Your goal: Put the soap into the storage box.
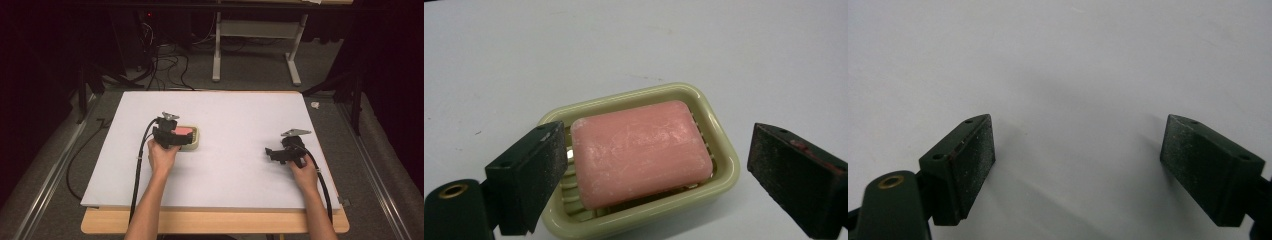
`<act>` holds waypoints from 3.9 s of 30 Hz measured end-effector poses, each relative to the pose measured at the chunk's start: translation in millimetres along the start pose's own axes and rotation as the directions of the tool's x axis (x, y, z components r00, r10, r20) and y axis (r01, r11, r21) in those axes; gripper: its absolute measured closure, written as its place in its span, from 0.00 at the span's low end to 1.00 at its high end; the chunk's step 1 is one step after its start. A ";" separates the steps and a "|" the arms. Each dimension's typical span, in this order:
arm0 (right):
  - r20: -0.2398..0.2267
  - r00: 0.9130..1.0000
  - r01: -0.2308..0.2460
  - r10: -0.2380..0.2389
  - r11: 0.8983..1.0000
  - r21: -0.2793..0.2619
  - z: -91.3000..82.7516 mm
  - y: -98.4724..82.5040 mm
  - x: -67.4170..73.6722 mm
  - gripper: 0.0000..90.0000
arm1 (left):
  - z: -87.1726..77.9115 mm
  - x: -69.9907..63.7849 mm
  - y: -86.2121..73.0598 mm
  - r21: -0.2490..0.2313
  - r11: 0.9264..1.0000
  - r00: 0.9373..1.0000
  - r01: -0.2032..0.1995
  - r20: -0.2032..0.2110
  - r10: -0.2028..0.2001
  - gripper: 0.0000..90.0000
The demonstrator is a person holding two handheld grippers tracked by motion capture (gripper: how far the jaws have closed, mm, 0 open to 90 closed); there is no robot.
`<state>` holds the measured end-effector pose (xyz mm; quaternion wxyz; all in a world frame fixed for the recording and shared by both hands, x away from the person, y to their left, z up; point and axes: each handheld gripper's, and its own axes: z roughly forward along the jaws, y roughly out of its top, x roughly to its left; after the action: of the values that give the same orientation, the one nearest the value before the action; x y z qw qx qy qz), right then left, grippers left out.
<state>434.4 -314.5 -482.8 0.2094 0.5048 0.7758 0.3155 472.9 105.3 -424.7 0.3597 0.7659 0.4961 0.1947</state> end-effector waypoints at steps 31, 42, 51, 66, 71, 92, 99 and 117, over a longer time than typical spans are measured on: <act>0.001 1.000 0.000 0.000 1.000 -0.001 0.1 -0.1 0.1 0.16 | -62.5 8.3 -23.8 -0.136 0.991 0.999 -0.017 0.042 0.023 0.13; 0.001 1.000 0.001 -0.001 1.000 -0.001 0.1 -0.1 0.1 0.16 | -70.2 5.4 -35.6 -0.158 0.987 0.998 -0.012 0.065 0.023 0.13; 0.001 1.000 0.000 0.000 1.000 -0.001 0.1 -0.1 0.1 0.16 | -80.2 -0.1 -43.1 -0.176 0.984 0.996 -0.016 0.084 0.031 0.13; 0.001 1.000 0.001 -0.001 1.000 -0.001 0.1 -0.1 0.1 0.16 | -84.6 -15.8 -53.5 -0.186 0.982 0.991 -0.046 0.112 0.067 0.13; 0.001 1.000 0.001 -0.001 1.000 -0.001 0.1 -0.1 0.1 0.16 | -85.1 -19.7 -56.0 -0.187 0.981 0.990 -0.052 0.120 0.075 0.13; 0.001 1.000 0.001 -0.001 1.000 -0.002 0.1 -0.1 0.1 0.16 | -78.0 -37.5 -67.9 -0.171 0.983 0.982 -0.073 0.158 0.101 0.14; 0.001 1.000 0.001 -0.001 1.000 -0.001 0.1 -0.1 0.1 0.16 | -70.8 -42.8 -70.2 -0.159 0.984 0.980 -0.079 0.168 0.105 0.14; 0.001 1.000 0.001 -0.001 1.000 -0.001 0.1 -0.1 0.1 0.17 | -53.6 -53.4 -72.5 -0.118 0.988 0.977 -0.105 0.171 0.124 0.15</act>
<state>434.3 -314.4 -483.0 0.2103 0.5045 0.7757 0.3156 369.8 94.5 -439.8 0.4315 0.7869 0.4059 0.1726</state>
